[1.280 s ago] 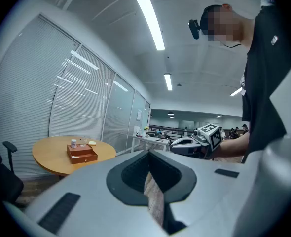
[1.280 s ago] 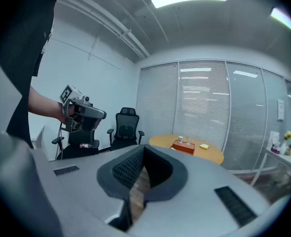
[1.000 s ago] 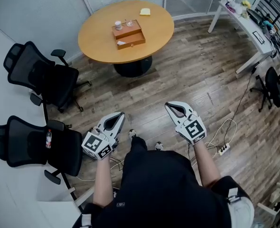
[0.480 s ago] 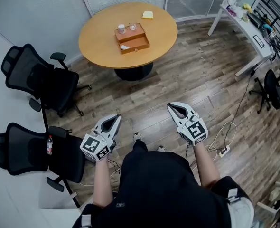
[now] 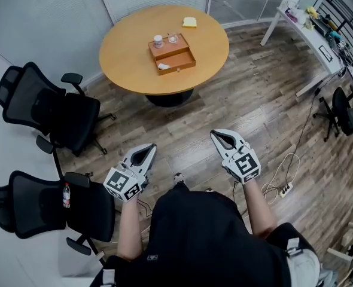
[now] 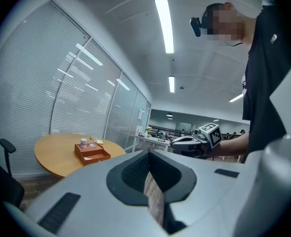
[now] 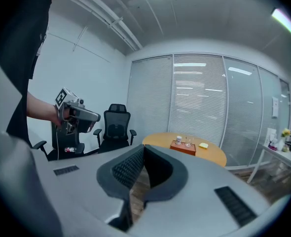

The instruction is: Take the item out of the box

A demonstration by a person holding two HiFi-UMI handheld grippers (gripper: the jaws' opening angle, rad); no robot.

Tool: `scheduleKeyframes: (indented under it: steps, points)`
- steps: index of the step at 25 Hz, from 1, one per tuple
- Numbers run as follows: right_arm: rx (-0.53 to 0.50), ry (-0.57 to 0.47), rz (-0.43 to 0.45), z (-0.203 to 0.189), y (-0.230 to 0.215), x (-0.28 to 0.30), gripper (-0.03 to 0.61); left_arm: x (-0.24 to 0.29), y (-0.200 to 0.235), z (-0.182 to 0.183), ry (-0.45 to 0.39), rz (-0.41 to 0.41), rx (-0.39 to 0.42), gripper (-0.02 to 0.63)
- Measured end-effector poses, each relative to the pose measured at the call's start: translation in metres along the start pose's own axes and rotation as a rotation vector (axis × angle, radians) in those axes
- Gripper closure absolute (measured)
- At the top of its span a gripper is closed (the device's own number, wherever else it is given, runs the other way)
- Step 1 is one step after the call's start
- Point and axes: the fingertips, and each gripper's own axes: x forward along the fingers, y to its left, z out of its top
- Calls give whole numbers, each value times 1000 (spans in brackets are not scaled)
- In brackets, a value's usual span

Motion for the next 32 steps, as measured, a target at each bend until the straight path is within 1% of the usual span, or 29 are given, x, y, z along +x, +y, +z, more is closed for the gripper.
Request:
scheduleKeyframes:
  steps: [4,7,10,15,22,28,32]
  points:
    - [-1,11,-23,5,4,20,574,0,26,0,18,-25,-3,607]
    - [5,28,-45,4,4,27,574,3,37,2,24,-46,-3,607]
    - [19,50,-54,1,4,31,574,3,44,2,23,-60,-21,607]
    - [102,29,-28,6,-3,35,574,8,56,-1,35,-73,-36,607]
    - [95,94,-54,-12,-25,39,574,14,72,-3,45,-48,-55,607]
    - [59,102,-25,-14,-44,64,574,29,85,-9,66,-35,-69,607]
    - [45,102,-8,-13,-62,78,574,49,93,-1,84,-35,-45,607]
